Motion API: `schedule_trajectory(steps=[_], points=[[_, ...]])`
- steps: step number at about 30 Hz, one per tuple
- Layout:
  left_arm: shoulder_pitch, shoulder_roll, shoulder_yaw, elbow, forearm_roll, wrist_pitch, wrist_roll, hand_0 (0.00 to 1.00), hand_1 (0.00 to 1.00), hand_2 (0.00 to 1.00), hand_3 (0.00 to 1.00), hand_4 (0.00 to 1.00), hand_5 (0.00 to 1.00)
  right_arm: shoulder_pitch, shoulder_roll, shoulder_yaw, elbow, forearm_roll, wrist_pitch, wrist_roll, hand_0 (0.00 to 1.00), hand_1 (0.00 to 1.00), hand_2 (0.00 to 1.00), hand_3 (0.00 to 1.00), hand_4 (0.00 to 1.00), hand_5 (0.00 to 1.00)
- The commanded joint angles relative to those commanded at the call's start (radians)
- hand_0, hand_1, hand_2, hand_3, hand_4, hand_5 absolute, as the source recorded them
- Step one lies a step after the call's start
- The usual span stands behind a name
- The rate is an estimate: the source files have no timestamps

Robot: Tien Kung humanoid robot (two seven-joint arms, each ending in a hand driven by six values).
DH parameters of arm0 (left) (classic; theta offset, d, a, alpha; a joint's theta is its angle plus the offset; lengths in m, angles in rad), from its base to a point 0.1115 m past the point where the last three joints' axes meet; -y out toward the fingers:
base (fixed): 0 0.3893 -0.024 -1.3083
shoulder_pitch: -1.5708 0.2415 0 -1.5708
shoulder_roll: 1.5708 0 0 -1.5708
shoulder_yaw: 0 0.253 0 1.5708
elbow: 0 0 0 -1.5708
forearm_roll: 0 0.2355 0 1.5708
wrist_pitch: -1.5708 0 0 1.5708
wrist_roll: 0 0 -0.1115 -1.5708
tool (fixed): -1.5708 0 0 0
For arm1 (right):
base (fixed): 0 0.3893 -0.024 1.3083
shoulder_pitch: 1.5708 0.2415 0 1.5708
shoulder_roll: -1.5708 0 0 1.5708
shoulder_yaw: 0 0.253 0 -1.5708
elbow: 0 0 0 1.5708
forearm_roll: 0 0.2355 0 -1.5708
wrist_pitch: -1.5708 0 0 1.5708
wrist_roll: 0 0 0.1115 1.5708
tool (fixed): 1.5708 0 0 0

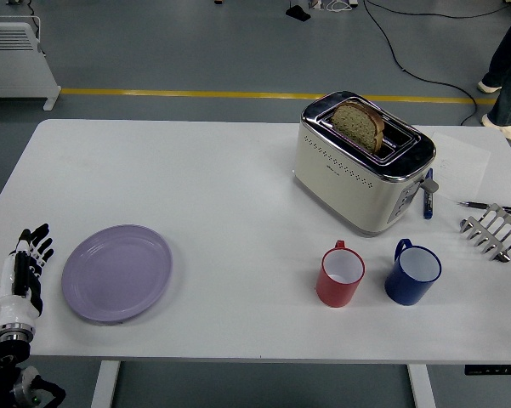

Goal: Push plate across desktop,pick up the break from the machine,place the break in the plate

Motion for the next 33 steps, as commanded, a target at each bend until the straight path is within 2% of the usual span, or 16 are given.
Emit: schedule_trajectory(steps=[17,33], points=[[0.008,0.000,0.017,0.008,-0.019,-0.018,0.004,0.849,0.872,0.887,0.774,0.582,0.998,0.000,0.000,-0.001,0.000,0.001,0.000,0.001,0.738,0.722,0.715,0.715,0.495,0.522],[0.019,0.000,0.074,0.000,-0.067,-0.042,0.002,0.844,0.861,0.882,0.772,0.585,0.998,-0.002,-0.001,0.001,0.001,0.002,-0.001,0.002,0.738,0.721,0.715,0.714,0.496,0.523]])
